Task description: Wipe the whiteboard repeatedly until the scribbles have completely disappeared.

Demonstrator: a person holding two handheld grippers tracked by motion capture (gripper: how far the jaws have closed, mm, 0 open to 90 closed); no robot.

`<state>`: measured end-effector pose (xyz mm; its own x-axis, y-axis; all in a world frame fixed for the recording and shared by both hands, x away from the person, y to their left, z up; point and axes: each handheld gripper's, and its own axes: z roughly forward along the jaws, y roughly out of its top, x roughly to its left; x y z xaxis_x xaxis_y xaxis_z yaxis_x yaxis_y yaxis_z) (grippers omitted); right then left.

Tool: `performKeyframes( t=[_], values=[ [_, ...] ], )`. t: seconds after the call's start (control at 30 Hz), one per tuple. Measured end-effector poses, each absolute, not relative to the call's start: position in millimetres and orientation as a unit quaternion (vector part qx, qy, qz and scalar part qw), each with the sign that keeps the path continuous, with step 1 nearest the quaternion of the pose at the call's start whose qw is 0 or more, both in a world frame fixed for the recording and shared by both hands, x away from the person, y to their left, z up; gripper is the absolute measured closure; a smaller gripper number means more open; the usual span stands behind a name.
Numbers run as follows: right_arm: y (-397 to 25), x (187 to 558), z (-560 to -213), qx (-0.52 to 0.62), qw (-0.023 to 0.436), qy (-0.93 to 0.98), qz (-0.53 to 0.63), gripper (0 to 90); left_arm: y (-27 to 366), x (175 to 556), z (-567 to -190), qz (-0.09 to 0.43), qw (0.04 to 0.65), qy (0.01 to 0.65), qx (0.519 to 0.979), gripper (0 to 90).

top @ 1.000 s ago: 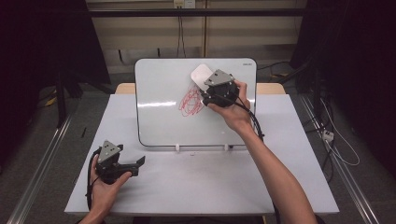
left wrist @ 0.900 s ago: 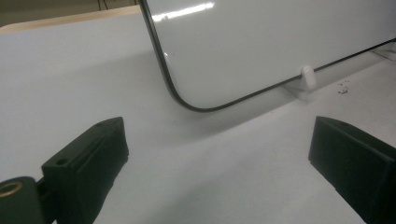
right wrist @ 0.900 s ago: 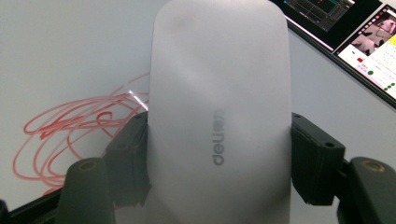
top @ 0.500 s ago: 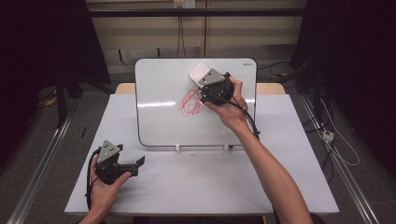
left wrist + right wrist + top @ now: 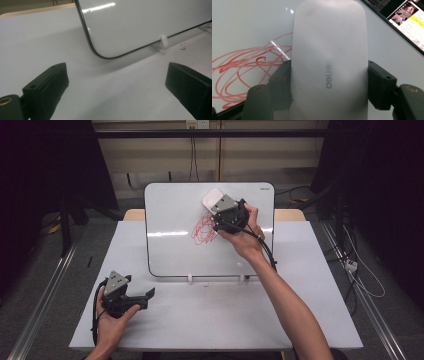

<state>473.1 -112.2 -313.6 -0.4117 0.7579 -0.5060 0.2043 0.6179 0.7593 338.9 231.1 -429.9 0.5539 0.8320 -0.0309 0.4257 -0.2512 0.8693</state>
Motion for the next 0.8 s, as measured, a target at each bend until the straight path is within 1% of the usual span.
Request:
performKeyframes(
  t=[0.8],
  values=[
    [-92,459,-334,0.288,0.432,0.799,0.302,31.7,230,340,-430,0.224,0.451,0.417,0.757,4.6]
  ],
)
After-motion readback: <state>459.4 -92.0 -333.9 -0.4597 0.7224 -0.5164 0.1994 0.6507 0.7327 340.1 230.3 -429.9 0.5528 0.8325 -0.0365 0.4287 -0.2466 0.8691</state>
